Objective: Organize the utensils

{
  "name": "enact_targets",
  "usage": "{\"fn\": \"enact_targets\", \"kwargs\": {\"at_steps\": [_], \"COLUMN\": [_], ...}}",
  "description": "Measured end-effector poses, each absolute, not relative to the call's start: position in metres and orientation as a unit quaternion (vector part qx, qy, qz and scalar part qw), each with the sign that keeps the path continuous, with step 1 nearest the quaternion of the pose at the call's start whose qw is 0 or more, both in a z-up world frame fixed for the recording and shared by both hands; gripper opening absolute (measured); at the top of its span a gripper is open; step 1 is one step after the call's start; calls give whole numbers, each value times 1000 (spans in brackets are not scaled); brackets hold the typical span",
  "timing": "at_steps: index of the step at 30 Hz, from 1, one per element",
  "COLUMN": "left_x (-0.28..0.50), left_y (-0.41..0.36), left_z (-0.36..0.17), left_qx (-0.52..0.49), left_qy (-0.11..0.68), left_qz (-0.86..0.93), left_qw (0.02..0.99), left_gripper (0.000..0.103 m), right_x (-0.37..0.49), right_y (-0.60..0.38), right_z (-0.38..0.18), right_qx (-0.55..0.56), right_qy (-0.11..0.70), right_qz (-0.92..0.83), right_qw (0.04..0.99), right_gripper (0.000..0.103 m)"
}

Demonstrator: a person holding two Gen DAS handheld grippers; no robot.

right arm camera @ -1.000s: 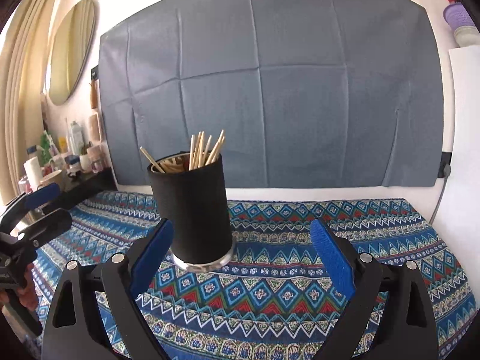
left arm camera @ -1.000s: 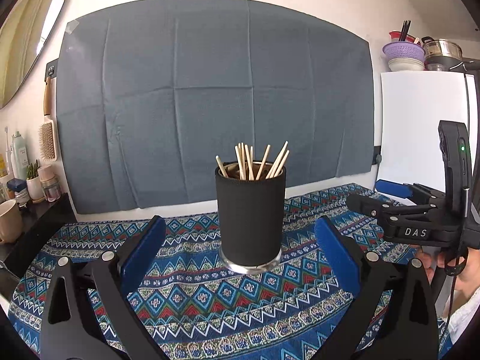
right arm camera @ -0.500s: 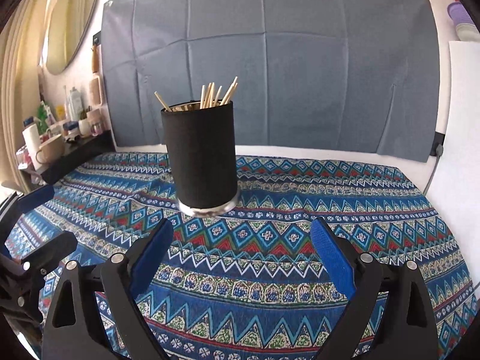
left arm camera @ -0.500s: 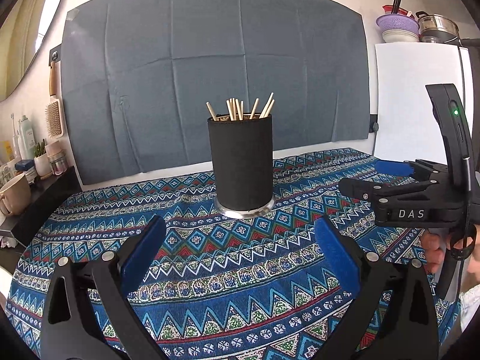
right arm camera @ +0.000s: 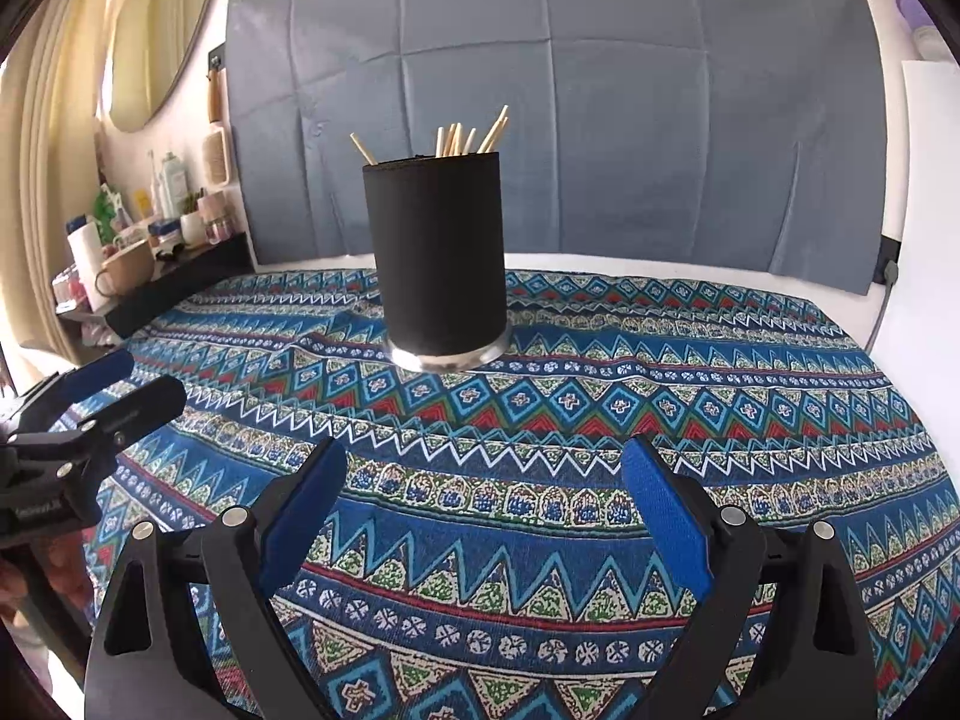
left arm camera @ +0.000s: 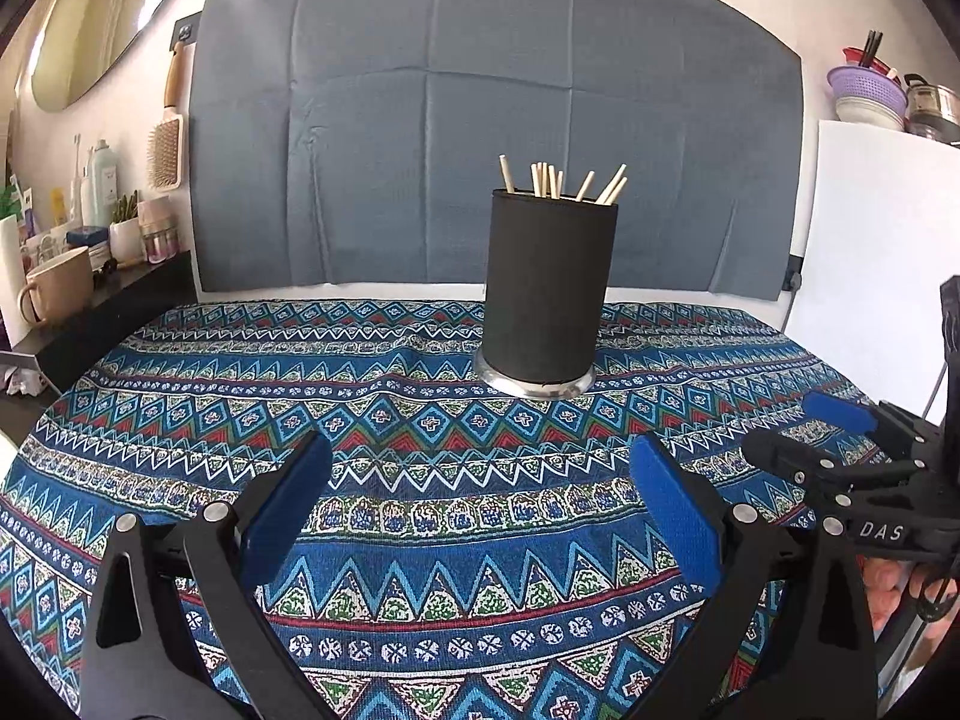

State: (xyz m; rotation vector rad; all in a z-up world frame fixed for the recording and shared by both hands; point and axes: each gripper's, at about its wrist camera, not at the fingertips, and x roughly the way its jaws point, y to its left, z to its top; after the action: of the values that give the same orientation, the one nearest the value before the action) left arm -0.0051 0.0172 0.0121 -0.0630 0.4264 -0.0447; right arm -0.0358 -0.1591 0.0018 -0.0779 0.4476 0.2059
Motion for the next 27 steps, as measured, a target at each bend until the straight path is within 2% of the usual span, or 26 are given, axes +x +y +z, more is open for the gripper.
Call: {"fn": "enact_targets", "kwargs": {"at_steps": [10, 16, 27], "left_x": [-1, 4, 3], "left_y": [7, 14, 11], "left_z": [10, 7, 7], "left_qx": [-4, -21, -13], "left_qy": [228, 241, 243], "left_qz": [-27, -11, -25], "left_qw": [973, 970, 970], "left_gripper": [97, 97, 97], "right_x": [-28, -24, -35], "right_y": [-165, -160, -148], "right_z": [-1, -4, -1], "right_qx": [-20, -35, -72], "right_qy": [243, 253, 227], "right_qz": [83, 86, 78], "right_qw": [966, 963, 968], "right_gripper": [90, 90, 91]}}
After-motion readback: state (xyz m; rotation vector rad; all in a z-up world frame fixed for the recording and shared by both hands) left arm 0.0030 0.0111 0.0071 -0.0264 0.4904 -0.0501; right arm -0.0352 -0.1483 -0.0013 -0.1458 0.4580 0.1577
